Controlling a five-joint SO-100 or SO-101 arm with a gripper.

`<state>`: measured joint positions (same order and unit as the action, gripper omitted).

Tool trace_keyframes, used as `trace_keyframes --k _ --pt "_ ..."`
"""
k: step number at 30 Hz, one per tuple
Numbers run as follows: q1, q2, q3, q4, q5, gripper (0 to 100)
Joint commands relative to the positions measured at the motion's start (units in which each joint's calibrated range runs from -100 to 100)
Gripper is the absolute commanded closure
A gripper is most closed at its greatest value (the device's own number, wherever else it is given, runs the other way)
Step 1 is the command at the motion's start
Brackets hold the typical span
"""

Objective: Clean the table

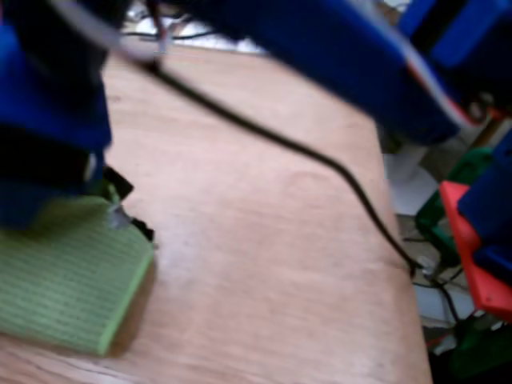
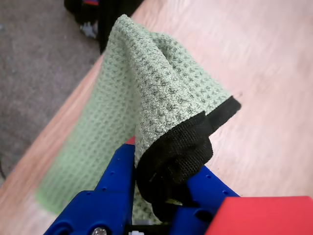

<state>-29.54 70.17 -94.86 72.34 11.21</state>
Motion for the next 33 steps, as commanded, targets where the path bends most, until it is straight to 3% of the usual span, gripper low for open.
trace_keyframes --k 1,6,10,18,23,33 --pt "-0.1 6.0 -3.0 -1.7 0.3 99" --pt "1.8 14.3 -1.9 -15.2 0.4 99" --pt "6.9 18.5 -1.7 -18.1 0.5 99" --pt "36.5 20.5 -1.7 -18.1 0.6 99" --pt "54.9 23.7 -1.7 -17.3 5.1 99" --pt "76.6 27.9 6.9 -17.0 5.4 99"
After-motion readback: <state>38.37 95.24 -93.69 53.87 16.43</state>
